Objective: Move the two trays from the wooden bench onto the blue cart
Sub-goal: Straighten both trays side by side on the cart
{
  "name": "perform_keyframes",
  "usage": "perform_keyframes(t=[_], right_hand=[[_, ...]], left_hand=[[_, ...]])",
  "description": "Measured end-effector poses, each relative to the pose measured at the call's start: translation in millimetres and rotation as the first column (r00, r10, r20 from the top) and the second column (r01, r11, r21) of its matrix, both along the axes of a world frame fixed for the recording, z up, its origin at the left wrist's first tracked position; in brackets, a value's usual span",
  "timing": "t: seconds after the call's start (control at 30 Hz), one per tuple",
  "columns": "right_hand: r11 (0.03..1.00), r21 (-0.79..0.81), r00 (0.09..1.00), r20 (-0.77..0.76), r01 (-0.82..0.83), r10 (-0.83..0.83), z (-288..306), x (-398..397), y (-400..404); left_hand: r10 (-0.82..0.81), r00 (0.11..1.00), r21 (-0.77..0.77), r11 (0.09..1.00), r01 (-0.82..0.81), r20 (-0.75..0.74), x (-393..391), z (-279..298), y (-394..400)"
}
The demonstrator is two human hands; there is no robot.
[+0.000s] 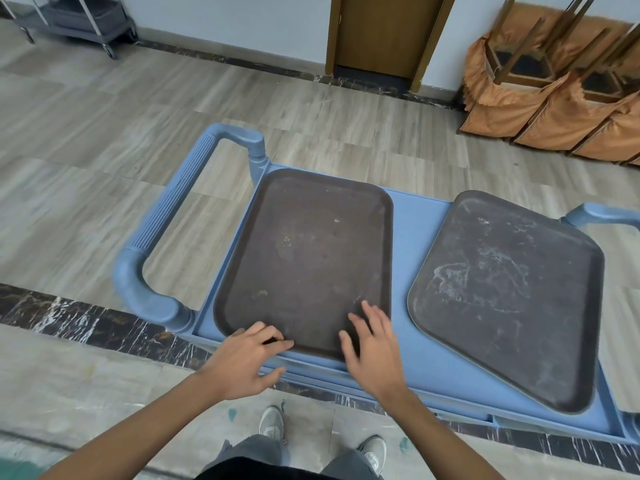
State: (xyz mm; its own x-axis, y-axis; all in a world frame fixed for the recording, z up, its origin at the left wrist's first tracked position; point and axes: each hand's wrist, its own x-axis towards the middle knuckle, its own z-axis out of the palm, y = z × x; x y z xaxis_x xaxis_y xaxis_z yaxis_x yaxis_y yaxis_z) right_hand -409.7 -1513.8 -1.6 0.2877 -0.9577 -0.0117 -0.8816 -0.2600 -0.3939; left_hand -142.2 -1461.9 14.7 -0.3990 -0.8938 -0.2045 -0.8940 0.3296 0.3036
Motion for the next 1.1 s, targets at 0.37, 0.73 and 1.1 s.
perform_keyframes(t=[0.37, 0.73, 1.1], right_hand=[[0.992, -0.055, 0.986, 0.12, -0.11, 0.116, -17.5, 34.6, 47.9], [0.986, -0.121, 0.987, 0.099, -0.117, 0.13, -23.0, 42.4, 60.6], [0.982, -0.168, 0.995, 0.027, -0.085, 0.091, -22.6, 48.1, 67.5]], left_hand=[[0.02, 0.997, -0.018, 1.0, -0.021, -0.076, 11.0, -9.0, 8.1], [0.066, 0.992, -0.139, 0.987, -0.081, -0.106, 13.6, -10.3, 20.4], [0.087, 0.993, -0.204, 0.974, -0.101, -0.076, 10.8, -14.4, 23.0]])
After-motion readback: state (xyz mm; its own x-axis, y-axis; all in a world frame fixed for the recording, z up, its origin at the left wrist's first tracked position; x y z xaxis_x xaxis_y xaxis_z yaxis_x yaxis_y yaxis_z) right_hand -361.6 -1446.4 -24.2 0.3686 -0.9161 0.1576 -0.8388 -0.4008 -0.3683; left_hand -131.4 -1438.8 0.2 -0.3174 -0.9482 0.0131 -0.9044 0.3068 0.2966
